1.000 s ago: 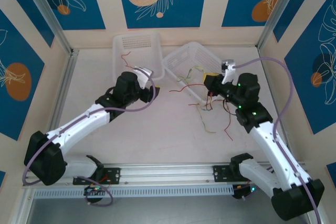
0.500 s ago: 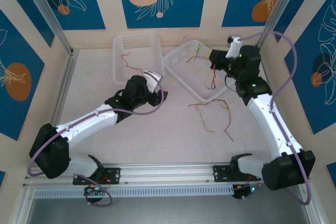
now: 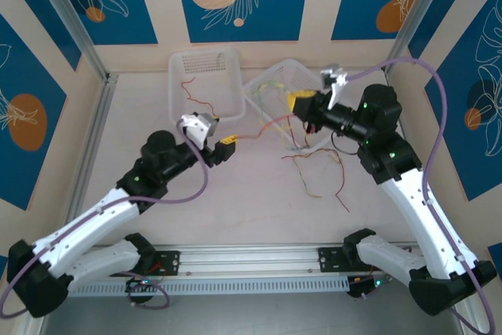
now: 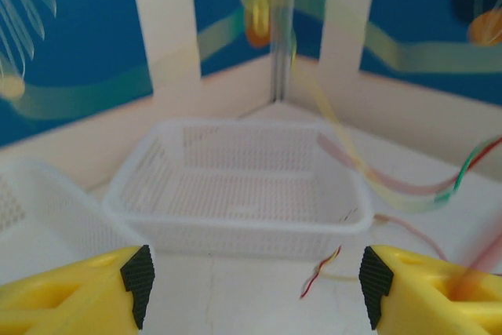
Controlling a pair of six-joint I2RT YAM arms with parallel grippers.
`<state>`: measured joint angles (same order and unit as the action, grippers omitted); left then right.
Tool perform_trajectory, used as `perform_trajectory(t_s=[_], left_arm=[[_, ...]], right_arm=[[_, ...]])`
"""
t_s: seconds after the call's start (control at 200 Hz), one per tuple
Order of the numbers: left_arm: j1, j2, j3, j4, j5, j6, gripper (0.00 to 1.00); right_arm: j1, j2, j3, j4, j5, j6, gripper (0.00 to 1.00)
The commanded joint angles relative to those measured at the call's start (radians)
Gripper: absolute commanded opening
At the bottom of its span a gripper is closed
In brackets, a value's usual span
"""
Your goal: Untangle the cables
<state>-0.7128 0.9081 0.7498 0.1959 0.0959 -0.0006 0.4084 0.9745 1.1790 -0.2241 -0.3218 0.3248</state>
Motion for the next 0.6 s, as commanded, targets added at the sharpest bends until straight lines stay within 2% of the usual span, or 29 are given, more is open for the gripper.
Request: perform_trajectory(t_s=[0.0,0.24,0.35,0.5,0.59], left_arm=[[0.010,-0.089,-0.029,0.023,0.135,0.028,0.72],[0.036,-0.184,0.001,-0.068,0.354,-0.021,0.64],[0.048,-0.192,0.020,-0.101,0.387,-0.035,0.64],[0.081,-0.199,0.030,-0.065,0.475,-0.055,0.59],[0.081,-0.115,0.107,-0.233,0.544,0.009,0.57]], right_arm=[[0.036,-0.010,-0.074,-0.019,-0.073,-0.092,0.00],[0.076,-0.020,-0.228,0.074,0.045,-0.126,0.00],[0.076,-0.011,-0.251,0.087,0.083,-0.146,0.00],[0.068,-0.006,-0.258,0.080,0.143,-0.151,0.00],[0.027,-0.006,-0.228,0.068,0.198,-0.065,0.00]])
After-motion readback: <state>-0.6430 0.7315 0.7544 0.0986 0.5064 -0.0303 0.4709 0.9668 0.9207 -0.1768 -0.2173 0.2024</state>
